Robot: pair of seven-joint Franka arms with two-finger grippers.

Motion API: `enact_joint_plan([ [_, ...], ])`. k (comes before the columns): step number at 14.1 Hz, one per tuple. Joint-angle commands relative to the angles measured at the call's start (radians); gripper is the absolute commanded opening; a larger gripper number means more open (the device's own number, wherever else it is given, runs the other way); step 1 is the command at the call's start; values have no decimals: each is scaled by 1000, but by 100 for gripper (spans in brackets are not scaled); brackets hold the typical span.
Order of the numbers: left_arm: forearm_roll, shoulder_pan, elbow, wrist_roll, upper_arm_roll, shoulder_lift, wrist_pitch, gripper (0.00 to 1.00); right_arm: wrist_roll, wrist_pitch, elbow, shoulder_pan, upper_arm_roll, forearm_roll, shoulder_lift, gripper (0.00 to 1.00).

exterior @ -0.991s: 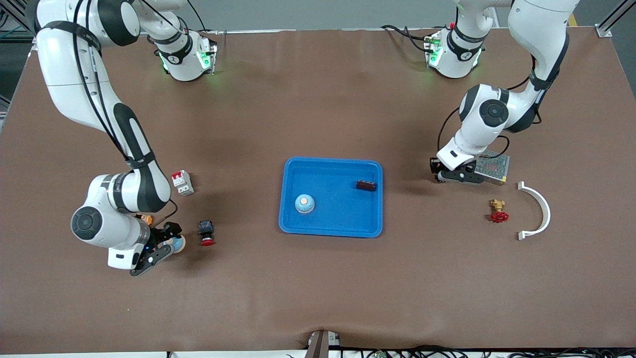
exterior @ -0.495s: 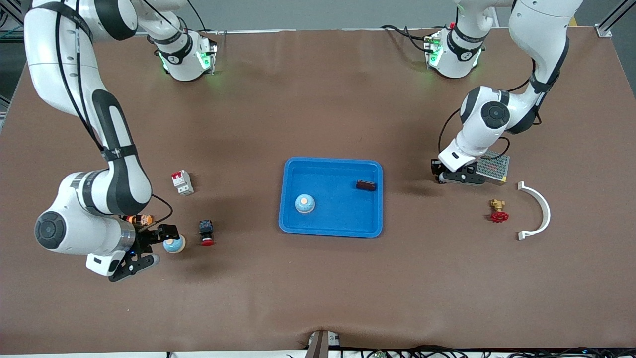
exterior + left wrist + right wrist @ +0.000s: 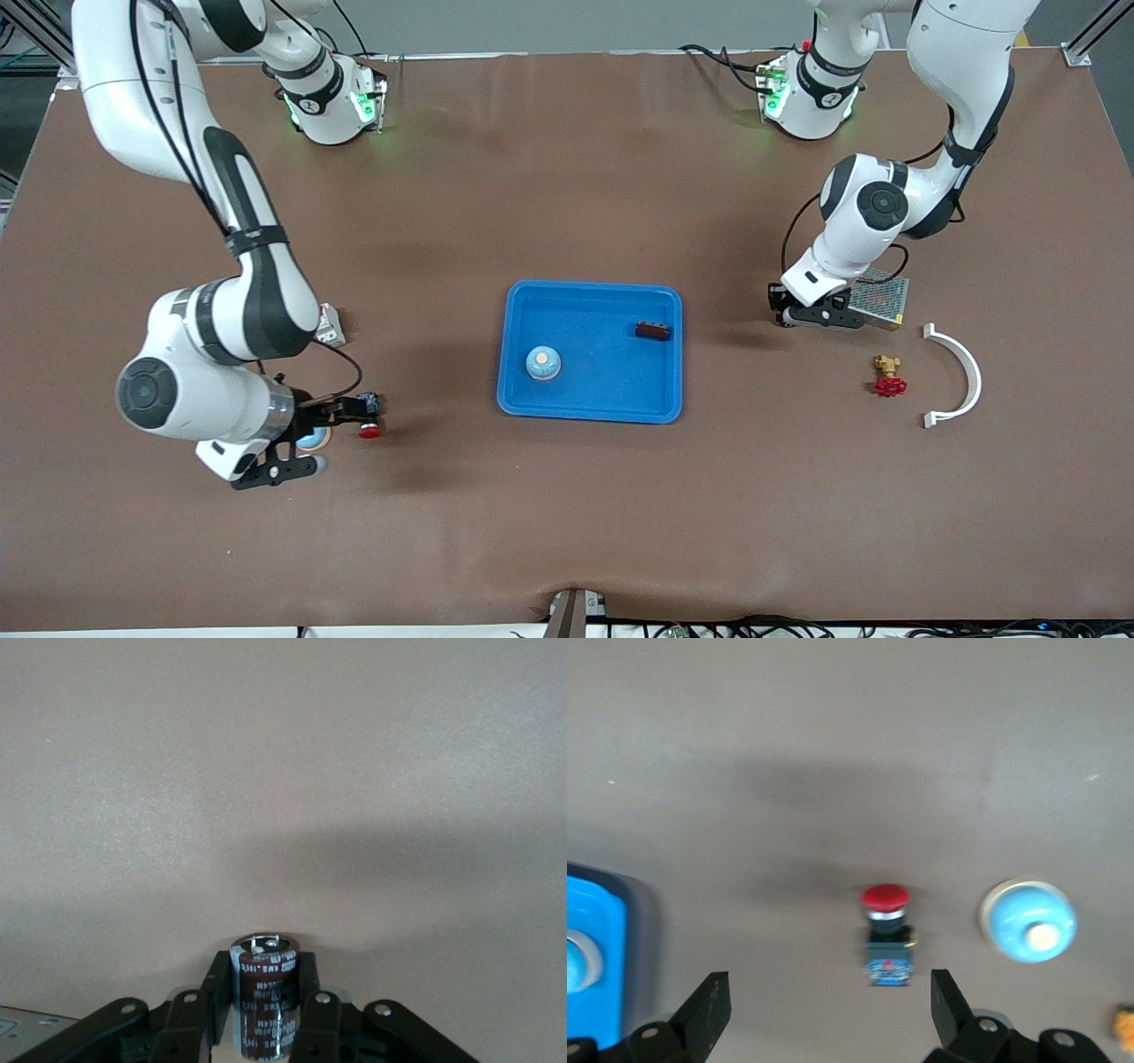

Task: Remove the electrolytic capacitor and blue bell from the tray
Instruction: 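Lower the capacitor beside the power supply while the right gripper returns to the tray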

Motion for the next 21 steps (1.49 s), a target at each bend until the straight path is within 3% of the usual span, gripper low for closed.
enact_joint_plan([
  [1,4,10,-2,23,-2,21,37,0,175,-13,-5,81,-6,18,-31,100],
  [5,4,10,0,23,-2,24,37,2,350,-1,-5,175,-7,18,-31,100],
  [10,4,8,4,14,-2,24,36,84,537,54,-5,271,-9,12,-23,100],
  [12,4,7,4,13,-1,22,37,100,594,119,-6,317,-9,8,-15,100],
  [21,4,7,41,-77,-2,-8,-24,100,659,206,-12,390,-12,-25,49,100],
])
